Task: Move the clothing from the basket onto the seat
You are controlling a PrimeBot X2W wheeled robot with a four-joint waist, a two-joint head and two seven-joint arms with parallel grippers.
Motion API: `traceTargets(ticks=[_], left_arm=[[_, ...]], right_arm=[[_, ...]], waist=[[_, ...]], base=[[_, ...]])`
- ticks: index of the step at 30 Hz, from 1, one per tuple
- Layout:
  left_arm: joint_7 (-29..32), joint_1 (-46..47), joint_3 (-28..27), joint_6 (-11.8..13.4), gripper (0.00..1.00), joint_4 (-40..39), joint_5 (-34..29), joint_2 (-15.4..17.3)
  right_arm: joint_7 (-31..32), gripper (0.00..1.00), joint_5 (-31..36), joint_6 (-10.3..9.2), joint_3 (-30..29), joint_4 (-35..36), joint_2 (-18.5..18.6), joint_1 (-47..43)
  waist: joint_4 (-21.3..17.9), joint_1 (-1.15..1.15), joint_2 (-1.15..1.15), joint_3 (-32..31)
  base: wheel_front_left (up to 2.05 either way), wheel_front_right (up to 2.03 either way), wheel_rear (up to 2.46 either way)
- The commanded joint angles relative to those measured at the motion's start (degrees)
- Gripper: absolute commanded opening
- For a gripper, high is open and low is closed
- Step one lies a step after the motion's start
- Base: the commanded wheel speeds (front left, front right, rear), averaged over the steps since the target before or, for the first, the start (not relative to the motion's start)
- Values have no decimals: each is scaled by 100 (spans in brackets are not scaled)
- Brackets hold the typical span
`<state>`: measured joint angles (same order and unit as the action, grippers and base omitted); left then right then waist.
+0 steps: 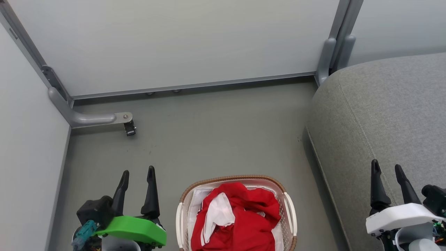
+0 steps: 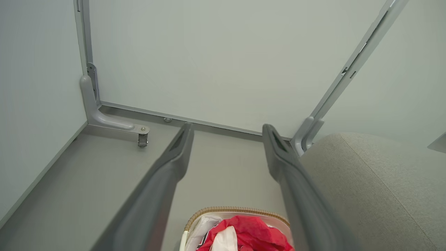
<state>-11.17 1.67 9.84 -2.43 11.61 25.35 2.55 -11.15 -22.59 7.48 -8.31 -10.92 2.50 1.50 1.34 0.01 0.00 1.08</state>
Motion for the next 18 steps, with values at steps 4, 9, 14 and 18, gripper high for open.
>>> traceTargets(ticks=[4, 9, 14, 18], left_arm=[[-82, 55, 74, 42, 100, 40, -258, 38], [-145, 55, 140, 73, 100, 117, -444, 40], [-206, 60, 200, 95, 100, 223, -628, 42], [-247, 73, 228, 105, 100, 280, -743, 43]], right_arm=[[-91, 100, 313, 2, 10, 69, 38, -80], [-152, 100, 571, 2, 15, 66, 41, -83], [-214, 100, 816, 2, 17, 71, 44, -84], [-255, 100, 1013, 2, 32, 72, 46, -85]], waist=[[15, 0, 0, 6], [45, 0, 0, 14], [78, 0, 0, 27], [100, -1, 0, 38]], base=[[0, 0, 0], [0, 0, 0], [0, 0, 0], [0, 0, 0]])
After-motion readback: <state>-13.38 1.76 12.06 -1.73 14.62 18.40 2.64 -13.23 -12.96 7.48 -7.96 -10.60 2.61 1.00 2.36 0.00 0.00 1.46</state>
